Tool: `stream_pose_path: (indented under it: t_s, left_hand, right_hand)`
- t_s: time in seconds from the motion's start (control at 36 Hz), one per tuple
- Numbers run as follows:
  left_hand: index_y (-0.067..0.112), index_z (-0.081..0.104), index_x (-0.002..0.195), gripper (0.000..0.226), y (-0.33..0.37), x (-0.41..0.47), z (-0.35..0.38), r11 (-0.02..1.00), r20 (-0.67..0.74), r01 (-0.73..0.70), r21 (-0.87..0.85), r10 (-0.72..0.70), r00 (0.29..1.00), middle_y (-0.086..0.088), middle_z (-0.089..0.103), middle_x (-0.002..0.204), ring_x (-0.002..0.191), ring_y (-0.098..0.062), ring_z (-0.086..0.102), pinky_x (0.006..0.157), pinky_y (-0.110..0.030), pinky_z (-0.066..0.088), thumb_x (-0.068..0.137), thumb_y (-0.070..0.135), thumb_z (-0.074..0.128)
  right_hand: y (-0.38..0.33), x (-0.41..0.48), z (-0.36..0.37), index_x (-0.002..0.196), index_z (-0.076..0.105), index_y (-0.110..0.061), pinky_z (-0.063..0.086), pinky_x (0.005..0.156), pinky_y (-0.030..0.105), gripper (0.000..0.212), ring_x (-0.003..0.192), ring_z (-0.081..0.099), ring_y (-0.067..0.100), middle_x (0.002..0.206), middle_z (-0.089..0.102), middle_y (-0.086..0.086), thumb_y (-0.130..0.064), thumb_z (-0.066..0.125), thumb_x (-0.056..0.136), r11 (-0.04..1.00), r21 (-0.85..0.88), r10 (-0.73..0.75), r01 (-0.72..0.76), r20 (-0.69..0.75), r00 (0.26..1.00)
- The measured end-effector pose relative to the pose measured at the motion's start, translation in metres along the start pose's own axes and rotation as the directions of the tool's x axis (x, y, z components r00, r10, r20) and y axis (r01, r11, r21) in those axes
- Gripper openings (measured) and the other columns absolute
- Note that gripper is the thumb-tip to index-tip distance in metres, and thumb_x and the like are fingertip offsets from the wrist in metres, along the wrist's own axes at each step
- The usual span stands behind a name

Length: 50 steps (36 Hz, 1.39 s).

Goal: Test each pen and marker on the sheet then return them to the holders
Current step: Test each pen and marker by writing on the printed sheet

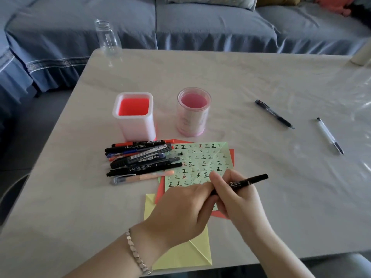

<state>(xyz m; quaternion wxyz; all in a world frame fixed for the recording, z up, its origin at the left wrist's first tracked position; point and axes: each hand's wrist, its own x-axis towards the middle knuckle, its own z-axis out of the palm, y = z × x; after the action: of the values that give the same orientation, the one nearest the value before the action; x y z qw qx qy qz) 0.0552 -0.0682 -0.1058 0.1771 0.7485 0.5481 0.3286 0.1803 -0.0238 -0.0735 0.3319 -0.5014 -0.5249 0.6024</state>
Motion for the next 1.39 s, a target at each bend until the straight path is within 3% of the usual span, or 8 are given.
stream_pose_path:
  t_s: [0.31,0.42,0.64,0.81,0.92,1.03,1.11,1.39]
  left_hand:
    - [0.036,0.047,0.102,0.024,-0.006,-0.002,0.000,0.992,0.146,0.009,-0.129,0.010,0.989,0.008,0.047,0.054,0.044,-0.003,0.040,0.047,-0.013,0.023,0.092,0.049,0.029]
    - [0.033,0.039,0.105,0.044,-0.015,-0.007,-0.001,0.986,0.134,0.164,-0.002,-0.162,0.978,0.005,0.042,0.047,0.043,-0.010,0.040,0.045,-0.019,0.022,0.081,0.064,0.017]
    - [0.009,0.051,0.096,0.009,-0.051,-0.036,0.006,0.905,-0.153,0.257,0.340,-0.216,0.964,-0.002,0.052,0.083,0.077,-0.016,0.052,0.072,-0.017,0.041,0.091,0.011,0.043]
    - [0.000,0.063,0.104,0.039,-0.056,-0.041,0.013,0.836,-0.203,0.260,0.484,-0.181,0.962,-0.013,0.057,0.096,0.094,-0.023,0.044,0.081,-0.041,0.047,0.066,-0.007,0.074]
    - [0.011,0.056,0.113,0.060,-0.041,-0.038,0.024,0.893,-0.070,0.111,0.436,-0.089,0.994,-0.011,0.060,0.108,0.101,-0.023,0.046,0.088,-0.037,0.045,0.061,-0.005,0.079]
    - [0.026,0.054,0.114,0.035,-0.028,-0.036,0.035,0.894,0.174,-0.142,0.424,0.073,0.982,-0.004,0.057,0.125,0.118,-0.020,0.049,0.104,-0.035,0.035,0.080,0.022,0.062]
    - [0.028,0.054,0.118,0.032,-0.027,-0.037,0.041,0.920,0.260,-0.135,0.367,0.038,0.965,-0.007,0.048,0.138,0.130,-0.021,0.042,0.111,-0.037,0.022,0.090,0.030,0.038]
    - [0.027,0.056,0.121,0.034,-0.032,-0.038,0.049,0.950,0.239,-0.087,0.300,0.014,0.971,-0.004,0.042,0.143,0.136,-0.019,0.028,0.112,-0.036,0.015,0.090,0.033,0.041]
  right_hand:
    - [0.017,0.000,-0.010,0.047,0.035,-0.020,0.032,0.037,0.014,0.035,0.032,0.032,0.007,0.036,0.034,-0.005,-0.013,0.056,0.074,0.979,0.085,-0.192,0.187,0.053,0.980]
    - [0.021,0.001,-0.021,0.049,0.033,-0.018,0.024,0.035,0.014,0.047,0.031,0.026,0.007,0.035,0.030,-0.004,0.000,0.057,0.085,0.971,0.156,-0.154,0.180,-0.164,0.974]
    - [0.039,0.003,-0.048,0.082,0.053,-0.008,0.036,0.043,0.017,0.014,0.040,0.043,0.011,0.042,0.049,0.002,-0.002,0.045,0.092,0.995,0.056,-0.069,0.085,-0.246,0.967]
    - [0.046,0.002,-0.050,0.086,0.067,-0.006,0.052,0.056,0.022,0.021,0.063,0.066,0.024,0.075,0.072,0.014,-0.016,0.048,0.089,0.995,0.082,-0.052,0.063,-0.131,0.990]
    - [0.048,0.005,-0.049,0.078,0.067,-0.009,0.052,0.055,0.022,0.025,0.063,0.066,0.021,0.072,0.071,0.009,-0.007,0.047,0.092,0.996,-0.003,-0.085,0.086,-0.171,0.982]
    - [0.050,0.008,-0.045,0.069,0.064,-0.007,0.047,0.050,0.017,0.019,0.052,0.059,0.010,0.059,0.067,0.003,-0.008,0.057,0.086,0.985,-0.087,-0.167,0.151,-0.220,0.961]
    - [0.052,0.010,-0.041,0.061,0.058,-0.001,0.043,0.047,0.015,0.024,0.042,0.050,0.006,0.046,0.058,0.001,-0.012,0.063,0.082,0.981,-0.094,-0.188,0.168,-0.279,0.942]
    - [0.071,0.018,-0.023,0.049,0.031,-0.003,0.027,0.043,0.026,0.047,0.043,0.032,0.018,0.044,0.038,0.010,-0.010,0.060,0.086,0.973,-0.134,-0.229,0.189,-0.426,0.875]
